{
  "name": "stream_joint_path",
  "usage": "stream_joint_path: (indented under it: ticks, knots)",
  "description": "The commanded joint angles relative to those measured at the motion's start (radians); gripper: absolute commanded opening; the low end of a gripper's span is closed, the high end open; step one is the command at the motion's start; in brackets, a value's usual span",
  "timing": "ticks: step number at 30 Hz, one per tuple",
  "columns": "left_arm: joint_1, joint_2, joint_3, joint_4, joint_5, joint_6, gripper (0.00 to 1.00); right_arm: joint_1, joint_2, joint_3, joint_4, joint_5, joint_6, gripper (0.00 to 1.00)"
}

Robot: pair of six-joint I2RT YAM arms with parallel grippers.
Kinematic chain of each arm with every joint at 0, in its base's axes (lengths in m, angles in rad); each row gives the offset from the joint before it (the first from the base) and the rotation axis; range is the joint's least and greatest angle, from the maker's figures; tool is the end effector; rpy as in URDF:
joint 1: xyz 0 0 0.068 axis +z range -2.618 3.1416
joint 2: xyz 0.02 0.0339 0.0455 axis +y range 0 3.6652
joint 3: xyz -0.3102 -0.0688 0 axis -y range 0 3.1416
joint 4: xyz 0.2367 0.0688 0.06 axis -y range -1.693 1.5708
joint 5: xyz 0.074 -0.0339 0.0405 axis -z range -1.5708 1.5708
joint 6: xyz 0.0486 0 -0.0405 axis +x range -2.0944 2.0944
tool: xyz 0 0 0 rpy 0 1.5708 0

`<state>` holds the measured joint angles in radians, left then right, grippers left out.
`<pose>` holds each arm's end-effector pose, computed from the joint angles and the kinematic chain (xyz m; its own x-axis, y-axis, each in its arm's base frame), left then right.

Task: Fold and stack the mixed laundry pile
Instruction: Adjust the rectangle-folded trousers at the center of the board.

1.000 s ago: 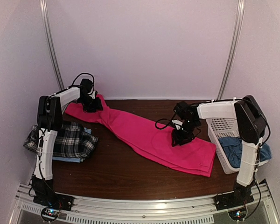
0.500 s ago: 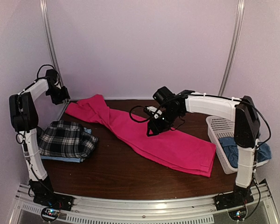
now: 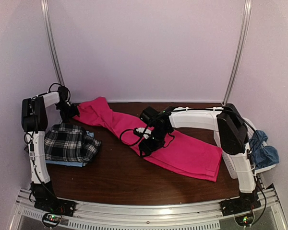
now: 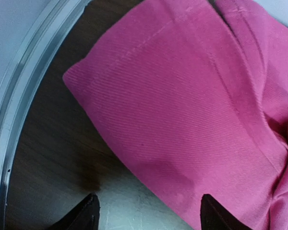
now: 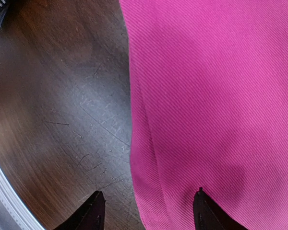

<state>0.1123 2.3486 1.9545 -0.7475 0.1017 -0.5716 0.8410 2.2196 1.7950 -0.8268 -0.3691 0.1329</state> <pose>0.5274 0.0545 0.1878 -0.7223 -0.6231 -0.3000 -0.5473 0.7803 -0.3028 0.3105 0.3734 0.2045 -0.7295 -0.6302 -0.2658 -0.6800 0.6264 0.3811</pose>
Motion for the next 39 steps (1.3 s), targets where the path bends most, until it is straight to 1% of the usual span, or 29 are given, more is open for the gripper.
stream_joint_path:
  ticks: [1,3,5,7,8,10,11,13,16,17,20,22,24,26,27,30,32,33,34,35,37,39]
  knots:
    - [0.004,0.068,0.037,0.040,-0.014,-0.040,0.73,0.022,0.027,0.011,-0.026,0.067,-0.013,0.64]
    - [0.003,0.088,0.041,0.040,-0.019,-0.052,0.70,0.029,0.038,0.001,-0.041,0.102,-0.011,0.65]
    - [0.005,0.099,0.034,0.055,-0.035,-0.059,0.63,0.033,0.038,-0.016,-0.051,0.156,0.001,0.63]
    - [0.004,0.100,0.037,0.069,-0.053,-0.060,0.49,0.033,0.038,-0.032,-0.066,0.207,0.021,0.59]
    - [0.004,0.096,0.044,0.069,-0.062,-0.057,0.39,0.033,0.040,-0.038,-0.078,0.231,0.033,0.56]
    - [0.004,0.066,0.062,0.062,-0.077,-0.040,0.18,0.032,0.034,-0.056,-0.095,0.264,0.052,0.47]
    - [0.004,0.040,0.065,0.059,-0.085,-0.034,0.10,0.032,0.023,-0.074,-0.096,0.271,0.061,0.41]
    - [0.004,-0.025,0.080,0.034,-0.144,-0.014,0.00,0.031,-0.008,-0.115,-0.090,0.280,0.075,0.28]
    - [0.004,-0.079,0.191,-0.097,-0.238,0.022,0.00,0.028,-0.059,-0.176,-0.088,0.277,0.094,0.03]
    - [0.004,-0.085,0.236,-0.143,-0.265,0.038,0.00,0.028,-0.075,-0.193,-0.089,0.276,0.101,0.00]
    - [0.001,-0.132,0.260,-0.180,-0.369,0.067,0.00,0.025,-0.133,-0.239,-0.084,0.260,0.113,0.00]
    - [-0.005,-0.133,0.293,-0.196,-0.421,0.088,0.00,0.018,-0.160,-0.264,-0.083,0.259,0.119,0.00]
    - [-0.005,-0.126,0.286,-0.149,-0.392,0.102,0.00,0.003,-0.170,-0.279,-0.078,0.251,0.120,0.00]
    - [-0.006,-0.089,0.287,-0.087,-0.308,0.134,0.00,-0.011,-0.158,-0.270,-0.069,0.239,0.118,0.00]
    - [-0.009,-0.055,0.307,-0.077,-0.290,0.140,0.02,-0.014,-0.146,-0.251,-0.072,0.239,0.114,0.00]
    - [-0.007,0.025,0.354,-0.076,-0.248,0.156,0.19,-0.017,-0.092,-0.174,-0.078,0.221,0.100,0.00]
    - [0.007,0.056,0.361,-0.116,-0.239,0.135,0.33,-0.018,-0.056,-0.128,-0.066,0.206,0.102,0.00]
    - [0.019,0.067,0.354,-0.128,-0.208,0.127,0.38,-0.023,-0.037,-0.111,-0.056,0.202,0.108,0.00]
    - [0.037,0.073,0.347,-0.138,-0.154,0.122,0.41,-0.029,-0.015,-0.089,-0.051,0.188,0.115,0.00]
    - [0.042,0.074,0.342,-0.147,-0.137,0.122,0.43,-0.037,0.006,-0.078,-0.049,0.172,0.120,0.00]
    - [0.039,0.053,0.319,-0.141,-0.104,0.163,0.47,-0.047,0.034,-0.062,-0.040,0.164,0.129,0.00]
    - [0.020,0.014,0.259,-0.099,-0.051,0.214,0.50,-0.056,0.045,-0.069,-0.028,0.169,0.141,0.00]
